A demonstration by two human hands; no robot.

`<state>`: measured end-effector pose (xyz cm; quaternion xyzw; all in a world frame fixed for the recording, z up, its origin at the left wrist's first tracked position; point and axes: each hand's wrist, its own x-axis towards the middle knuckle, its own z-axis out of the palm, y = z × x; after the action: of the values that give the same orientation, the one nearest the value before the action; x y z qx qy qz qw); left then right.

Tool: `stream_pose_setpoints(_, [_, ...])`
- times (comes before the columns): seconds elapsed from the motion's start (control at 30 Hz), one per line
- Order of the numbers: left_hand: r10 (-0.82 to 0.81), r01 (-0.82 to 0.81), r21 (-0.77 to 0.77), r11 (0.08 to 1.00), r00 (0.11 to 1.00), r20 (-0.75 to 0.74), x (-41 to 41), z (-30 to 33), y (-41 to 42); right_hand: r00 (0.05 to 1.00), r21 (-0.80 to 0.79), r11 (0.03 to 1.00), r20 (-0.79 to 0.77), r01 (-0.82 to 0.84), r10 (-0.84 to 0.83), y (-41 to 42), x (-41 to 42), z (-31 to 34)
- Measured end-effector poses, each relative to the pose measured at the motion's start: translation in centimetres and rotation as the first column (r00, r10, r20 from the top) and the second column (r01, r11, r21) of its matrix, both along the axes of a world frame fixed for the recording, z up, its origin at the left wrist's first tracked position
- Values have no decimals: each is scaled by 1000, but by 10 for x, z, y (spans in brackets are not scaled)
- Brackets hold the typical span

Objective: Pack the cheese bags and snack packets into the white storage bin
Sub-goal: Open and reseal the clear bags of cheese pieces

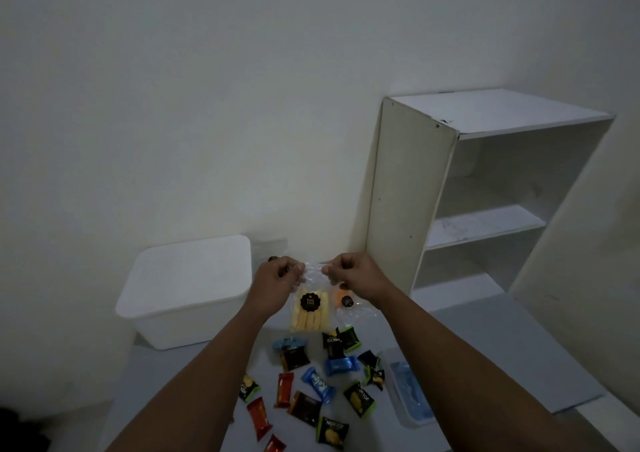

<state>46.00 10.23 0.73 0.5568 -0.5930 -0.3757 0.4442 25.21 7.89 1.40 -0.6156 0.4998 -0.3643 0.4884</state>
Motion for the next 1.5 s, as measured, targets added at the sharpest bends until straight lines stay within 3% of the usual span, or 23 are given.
stream_pose_setpoints(0.37, [172,-162,92,982,979,-110,-48,-29,-33,992,138,987,109,-77,62,-56,-61,-24])
stream_pose_setpoints(0.67, [303,-287,150,946,948,-97,-103,-46,-44,991,169,977,52,-128,121,-90,-94,-45])
stream_pose_setpoints(1.5, [209,-196,159,968,976,-67,-163,-45,-58,979,128,971,66,-202,194,-102,-136,-59])
